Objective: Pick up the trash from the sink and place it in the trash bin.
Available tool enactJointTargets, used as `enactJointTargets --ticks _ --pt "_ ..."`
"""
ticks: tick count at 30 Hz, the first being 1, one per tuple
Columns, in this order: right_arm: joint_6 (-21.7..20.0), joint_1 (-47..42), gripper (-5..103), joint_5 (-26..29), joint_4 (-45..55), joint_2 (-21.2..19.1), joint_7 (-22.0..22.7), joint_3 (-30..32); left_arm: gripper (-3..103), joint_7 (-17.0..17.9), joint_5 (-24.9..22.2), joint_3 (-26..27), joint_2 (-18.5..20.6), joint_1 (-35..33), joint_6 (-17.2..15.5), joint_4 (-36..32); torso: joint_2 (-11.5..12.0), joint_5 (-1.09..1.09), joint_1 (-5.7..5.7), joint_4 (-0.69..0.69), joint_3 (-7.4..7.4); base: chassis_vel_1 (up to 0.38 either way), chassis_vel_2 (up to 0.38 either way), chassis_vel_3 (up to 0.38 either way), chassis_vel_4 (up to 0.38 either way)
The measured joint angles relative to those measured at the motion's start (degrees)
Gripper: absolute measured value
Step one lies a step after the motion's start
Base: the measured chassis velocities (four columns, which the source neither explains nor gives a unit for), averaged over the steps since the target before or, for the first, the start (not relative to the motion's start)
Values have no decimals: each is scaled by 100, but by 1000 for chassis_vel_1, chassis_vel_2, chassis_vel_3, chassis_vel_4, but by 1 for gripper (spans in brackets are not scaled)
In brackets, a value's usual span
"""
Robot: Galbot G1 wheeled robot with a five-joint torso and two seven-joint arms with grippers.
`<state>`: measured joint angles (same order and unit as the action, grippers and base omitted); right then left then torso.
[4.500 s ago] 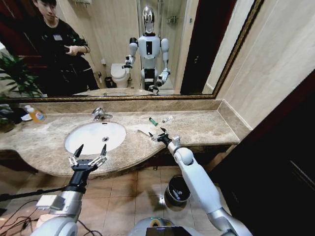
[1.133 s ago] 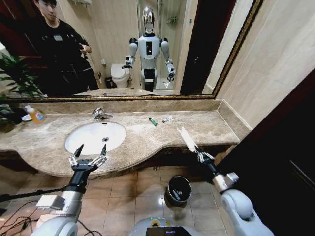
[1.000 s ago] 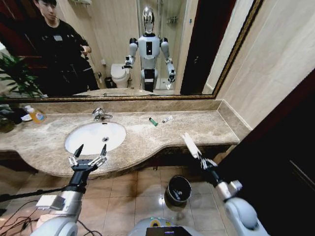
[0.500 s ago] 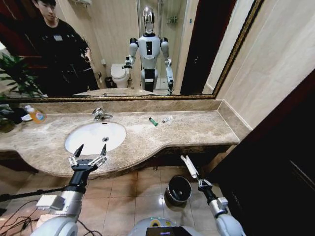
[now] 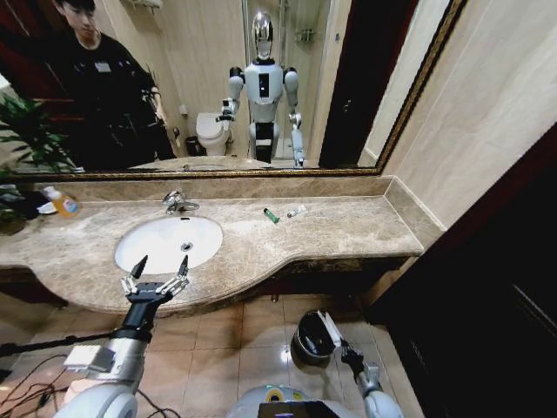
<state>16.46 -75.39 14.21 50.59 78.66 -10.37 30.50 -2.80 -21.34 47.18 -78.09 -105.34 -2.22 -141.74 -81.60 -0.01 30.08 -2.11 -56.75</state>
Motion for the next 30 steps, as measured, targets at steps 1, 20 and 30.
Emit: enactJointTargets --ticks 1,20,30 --pt "0 0 0 0 0 0 0 0 100 0 0 0 0 0 0 0 0 0 0 0 0 0 0 0 0" --pt "-116 357 0 -245 -121 305 227 29 100 0 0 0 0 0 0 0 0 0 0 0 0 0 0 0 0" --pt "-187 286 0 -270 48 320 289 19 100 0 0 0 0 0 0 0 0 1 0 0 0 0 0 0 0"
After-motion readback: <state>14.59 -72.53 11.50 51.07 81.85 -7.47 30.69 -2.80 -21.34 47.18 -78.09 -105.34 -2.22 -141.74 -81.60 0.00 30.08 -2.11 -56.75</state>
